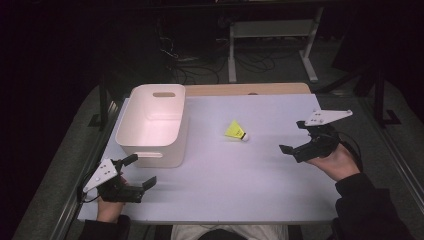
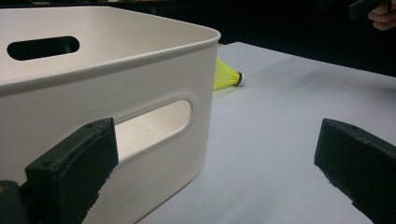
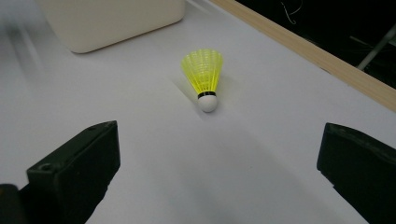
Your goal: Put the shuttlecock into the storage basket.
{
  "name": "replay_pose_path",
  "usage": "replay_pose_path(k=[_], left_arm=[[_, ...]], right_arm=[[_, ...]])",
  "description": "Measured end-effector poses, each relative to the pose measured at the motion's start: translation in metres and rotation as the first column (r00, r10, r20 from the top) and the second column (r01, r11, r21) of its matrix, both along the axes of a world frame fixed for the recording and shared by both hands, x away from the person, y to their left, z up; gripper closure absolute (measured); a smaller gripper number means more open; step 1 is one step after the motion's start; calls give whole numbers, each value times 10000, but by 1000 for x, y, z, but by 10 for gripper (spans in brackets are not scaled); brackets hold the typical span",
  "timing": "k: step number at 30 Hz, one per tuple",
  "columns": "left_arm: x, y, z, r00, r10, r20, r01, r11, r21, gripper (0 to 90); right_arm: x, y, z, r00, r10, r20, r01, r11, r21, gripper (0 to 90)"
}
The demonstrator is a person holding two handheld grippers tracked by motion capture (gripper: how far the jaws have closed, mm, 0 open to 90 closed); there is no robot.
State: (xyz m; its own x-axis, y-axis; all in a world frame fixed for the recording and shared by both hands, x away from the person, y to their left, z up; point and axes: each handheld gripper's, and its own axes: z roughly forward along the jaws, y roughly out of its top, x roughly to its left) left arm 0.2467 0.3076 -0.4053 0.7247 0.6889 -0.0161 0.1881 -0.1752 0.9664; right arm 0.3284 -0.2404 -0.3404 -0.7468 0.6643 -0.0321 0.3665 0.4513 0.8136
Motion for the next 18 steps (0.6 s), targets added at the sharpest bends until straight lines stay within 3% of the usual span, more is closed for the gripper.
replay_pose_path(k=[18], left_arm=[[0,0,0,10000,-39,-18,39,10000,-30,0]], right_arm=[[15,15,5,9991,380,-161,-382,9992,-120,0]])
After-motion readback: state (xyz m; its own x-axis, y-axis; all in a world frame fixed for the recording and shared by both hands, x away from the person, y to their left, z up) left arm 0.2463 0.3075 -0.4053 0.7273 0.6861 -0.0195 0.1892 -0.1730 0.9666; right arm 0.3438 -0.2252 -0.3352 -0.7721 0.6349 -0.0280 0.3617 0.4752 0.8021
